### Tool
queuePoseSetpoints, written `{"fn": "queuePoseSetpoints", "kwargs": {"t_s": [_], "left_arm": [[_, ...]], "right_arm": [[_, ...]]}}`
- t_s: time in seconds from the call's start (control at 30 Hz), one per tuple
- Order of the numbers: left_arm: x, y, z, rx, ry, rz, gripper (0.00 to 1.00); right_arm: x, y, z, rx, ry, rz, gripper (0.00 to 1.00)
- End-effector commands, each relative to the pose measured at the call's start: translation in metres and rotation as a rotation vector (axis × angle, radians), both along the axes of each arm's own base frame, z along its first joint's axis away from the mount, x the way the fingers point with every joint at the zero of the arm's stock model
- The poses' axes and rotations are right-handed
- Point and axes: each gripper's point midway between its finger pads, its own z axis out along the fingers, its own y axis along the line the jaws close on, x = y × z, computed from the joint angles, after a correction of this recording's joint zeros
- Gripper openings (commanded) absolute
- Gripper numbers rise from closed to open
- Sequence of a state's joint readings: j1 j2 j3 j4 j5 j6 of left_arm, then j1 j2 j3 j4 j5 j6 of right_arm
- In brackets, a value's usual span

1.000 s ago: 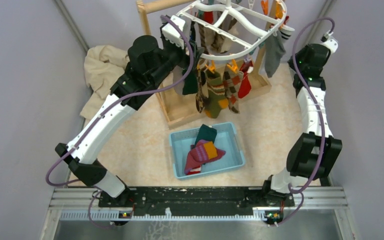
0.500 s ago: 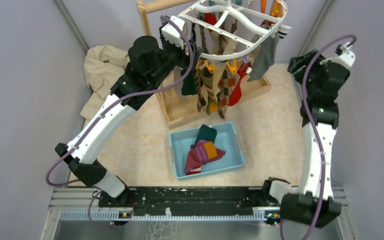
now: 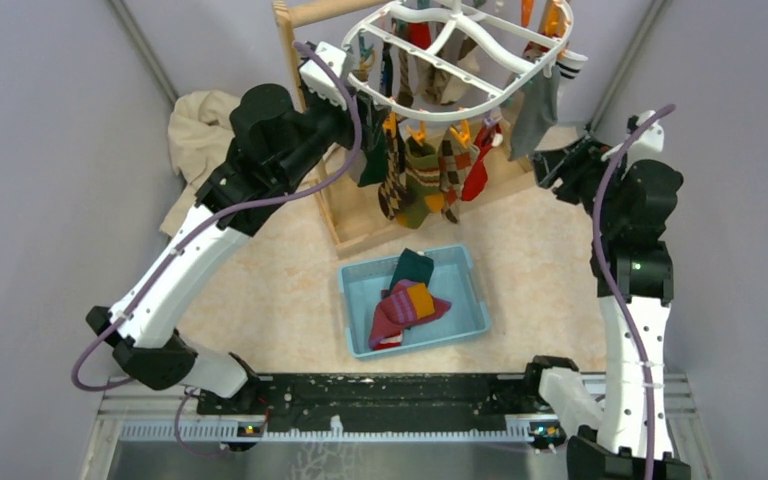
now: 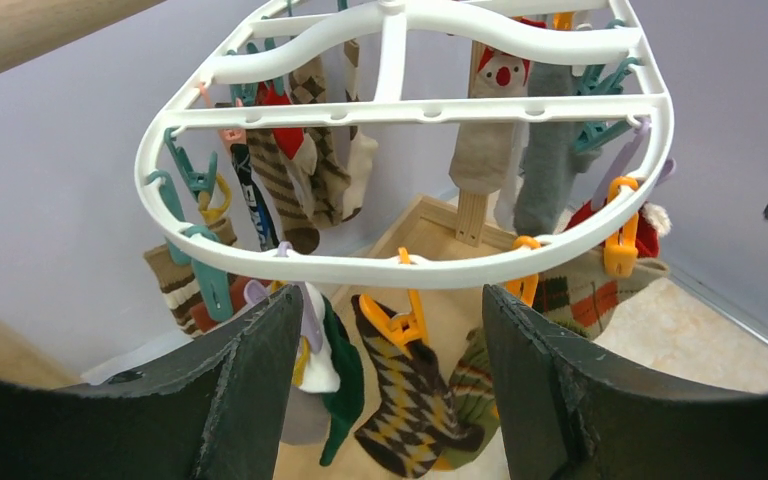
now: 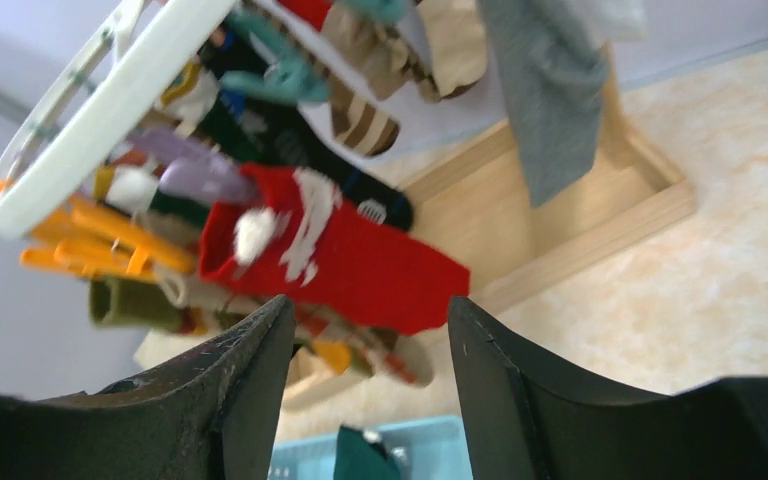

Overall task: Remove the socks clipped to the hanger
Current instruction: Adjust the hanger on the clothesline, then remove the sock from the hanger.

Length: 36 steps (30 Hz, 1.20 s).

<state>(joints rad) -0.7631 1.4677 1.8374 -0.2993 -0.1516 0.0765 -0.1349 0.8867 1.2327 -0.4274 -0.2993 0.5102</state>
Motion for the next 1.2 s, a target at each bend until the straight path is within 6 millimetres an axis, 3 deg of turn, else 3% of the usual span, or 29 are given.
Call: {"fn": "queuePoseSetpoints", "kwargs": {"t_s": [0.0, 0.2, 0.37, 0.6, 0.8, 0.97, 1.17], "left_arm": [[-0.020, 0.013, 0.012, -0.025, 0.004, -0.025, 0.72], [-0.032, 0.009, 0.001, 0.005, 0.074, -0.082, 0.67], [-0.025, 0.003, -0.020, -0.008, 0.137, -0.051, 0.64], [-0.017, -0.011, -0.035, -0.030, 0.165, -0.019, 0.64], [-0.008, -0.012, -0.042, -0.034, 0.163, 0.026, 0.64], [-0.011, -0.005, -0.032, -0.065, 0.141, 0.049, 0.64], [-0.009, -0.001, -0.033, -0.053, 0.150, 0.079, 0.64]], "right_arm": [[-0.030, 0.034, 0.011, -0.030, -0.050, 0.160, 0.58], [-0.068, 0.059, 0.012, -0.006, -0.050, 0.281, 0.56], [-0.085, 0.084, -0.004, 0.021, -0.006, 0.432, 0.49], [-0.095, 0.110, -0.030, -0.033, 0.050, 0.597, 0.47], [-0.100, 0.129, -0.044, -0.118, 0.061, 0.670, 0.47], [-0.101, 0.164, -0.063, -0.221, 0.086, 0.730, 0.47], [-0.109, 0.199, -0.080, -0.262, 0.090, 0.800, 0.48]]}}
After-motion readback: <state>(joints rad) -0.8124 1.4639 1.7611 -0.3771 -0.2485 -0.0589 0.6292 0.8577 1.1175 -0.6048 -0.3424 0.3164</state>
